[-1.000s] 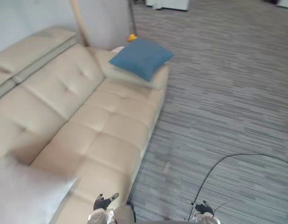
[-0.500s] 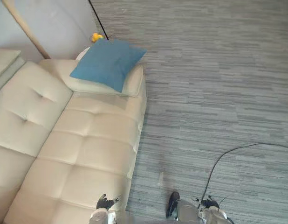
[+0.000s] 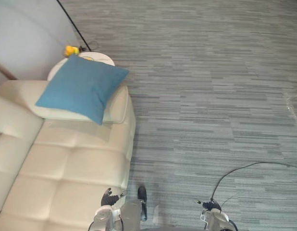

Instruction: Pick up cushions and gather them together orderly.

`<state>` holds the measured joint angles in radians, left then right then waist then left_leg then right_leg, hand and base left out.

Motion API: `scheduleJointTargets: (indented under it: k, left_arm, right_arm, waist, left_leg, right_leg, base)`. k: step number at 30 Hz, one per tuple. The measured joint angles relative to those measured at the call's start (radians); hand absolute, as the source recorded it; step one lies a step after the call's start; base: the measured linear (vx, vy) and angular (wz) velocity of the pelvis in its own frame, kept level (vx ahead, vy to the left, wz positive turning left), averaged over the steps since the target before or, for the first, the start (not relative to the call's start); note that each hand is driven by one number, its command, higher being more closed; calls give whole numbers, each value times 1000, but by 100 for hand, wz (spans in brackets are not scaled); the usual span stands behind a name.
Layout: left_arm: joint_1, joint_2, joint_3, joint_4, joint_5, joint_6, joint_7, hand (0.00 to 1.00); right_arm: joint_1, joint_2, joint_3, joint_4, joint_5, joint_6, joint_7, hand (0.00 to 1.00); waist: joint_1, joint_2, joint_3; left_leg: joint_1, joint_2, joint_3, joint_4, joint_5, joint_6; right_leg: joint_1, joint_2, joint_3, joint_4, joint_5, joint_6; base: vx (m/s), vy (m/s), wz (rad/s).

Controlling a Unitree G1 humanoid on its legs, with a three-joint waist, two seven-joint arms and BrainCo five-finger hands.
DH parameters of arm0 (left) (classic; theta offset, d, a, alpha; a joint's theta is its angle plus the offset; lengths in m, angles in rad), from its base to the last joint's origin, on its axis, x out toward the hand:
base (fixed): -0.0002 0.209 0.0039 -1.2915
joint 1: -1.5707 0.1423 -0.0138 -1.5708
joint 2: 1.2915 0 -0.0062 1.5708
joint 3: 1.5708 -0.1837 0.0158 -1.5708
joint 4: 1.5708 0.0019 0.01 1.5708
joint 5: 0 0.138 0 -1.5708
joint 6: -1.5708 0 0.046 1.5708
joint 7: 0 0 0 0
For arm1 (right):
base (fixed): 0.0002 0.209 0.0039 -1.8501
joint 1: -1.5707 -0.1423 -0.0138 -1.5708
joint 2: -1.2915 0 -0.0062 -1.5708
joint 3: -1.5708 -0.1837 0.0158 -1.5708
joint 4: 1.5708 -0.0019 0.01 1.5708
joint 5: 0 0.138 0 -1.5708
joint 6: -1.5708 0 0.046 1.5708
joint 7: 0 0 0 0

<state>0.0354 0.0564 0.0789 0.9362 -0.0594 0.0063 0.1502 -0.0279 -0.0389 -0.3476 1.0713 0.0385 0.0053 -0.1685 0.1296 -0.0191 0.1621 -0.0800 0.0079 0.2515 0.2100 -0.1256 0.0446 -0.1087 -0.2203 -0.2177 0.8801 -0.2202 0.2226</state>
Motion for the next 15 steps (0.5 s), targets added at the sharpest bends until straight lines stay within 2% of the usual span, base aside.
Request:
scheduleJointTargets:
  k: [2,3,5,6,7,8,9,10,11,12,13,14,15]
  left_arm:
    - [8,1,0,2,-1,1,1,0]
    - [7,2,0,2,-1,1,2,0]
    - [4,1,0,1,1,0,1,0]
    - [2,0,0,2,1,0,1,0]
    - [0,-3,2,7,11,0,1,0]
    - [1,-2,3,12,20,0,2,0]
    - [8,2,9,21,21,1,1,0]
    - [18,10,20,26,18,0,1,0]
    - [18,-17,43,37,19,0,4,0]
    - [24,-30,45,38,19,0,2,0]
    - [29,-49,57,35,20,-2,3,0]
    - [27,-58,61,27,19,-1,2,0]
    - [26,-66,62,23,16,0,1,0]
  right_arm:
    - [4,0,10,-3,0,2,3,0]
    - [6,1,18,-8,0,2,5,0]
    - [5,2,18,-22,0,1,12,0]
    - [7,1,17,-28,0,1,13,0]
    - [10,-1,11,-29,0,2,13,0]
    - [11,0,10,-28,0,3,13,0]
    - [27,2,6,-24,0,5,13,0]
    - [38,6,-5,-20,4,4,15,0]
    - [27,-7,-25,-21,1,4,12,0]
    - [24,-17,-31,-20,1,4,12,0]
    - [28,-23,-33,-22,1,3,13,0]
    - [32,-25,-33,-21,2,3,12,0]
    - [38,-24,-31,-21,3,4,10,0]
  waist:
    - [0,9,5]
    - [-9,16,8]
    - [-22,26,10]
    - [-24,25,10]
    - [-25,28,11]
    - [-27,26,11]
    - [-34,16,8]
    - [-38,-9,3]
    - [-38,36,-3]
    - [-37,51,-14]
    - [-42,58,-20]
    - [-47,77,-23]
    - [-49,98,-19]
  left_leg:
    - [103,0,-4,-48,-8,-4]
    - [152,11,-15,-75,-8,-4]
    - [189,31,-40,-93,-9,-6]
    - [195,42,-59,-93,-14,-13]
    - [208,58,-87,-93,-42,-37]
    - [218,64,-106,-92,-65,-57]
    - [233,66,-135,-83,-108,-91]
    - [247,53,-165,-69,-152,-120]
    - [257,89,-194,-33,-162,-124]
    - [238,102,-214,22,-162,-124]
    - [171,119,-240,163,-162,-125]
    - [91,139,-264,332,-144,-144]
    - [22,171,-264,480,-92,-170]
  right_leg:
    - [-33,-42,-62,19,-29,-60]
    - [-57,-46,-99,-36,-44,-98]
    - [-104,-32,-134,-234,-30,-121]
    - [-125,-17,-116,-368,5,-129]
    - [-152,20,-38,-517,75,-130]
    - [-154,39,26,-585,122,-120]
    - [-151,55,115,-665,186,-106]
    - [-155,62,172,-657,272,-117]
    - [-154,85,144,-581,212,-142]
    - [-150,88,124,-555,171,-152]
    - [-135,86,95,-541,132,-160]
    - [-106,87,56,-535,110,-164]
    - [-62,99,20,-538,89,-179]
  base:
    - [502,52,7]
    - [512,-27,27]
    - [398,-100,44]
    - [391,-190,59]
    - [397,-225,62]
    - [425,-300,77]
    - [439,-371,77]
    - [502,-433,75]
    - [407,-348,55]
    - [379,-310,47]
    - [371,-311,65]
    - [350,-311,80]
    - [335,-273,83]
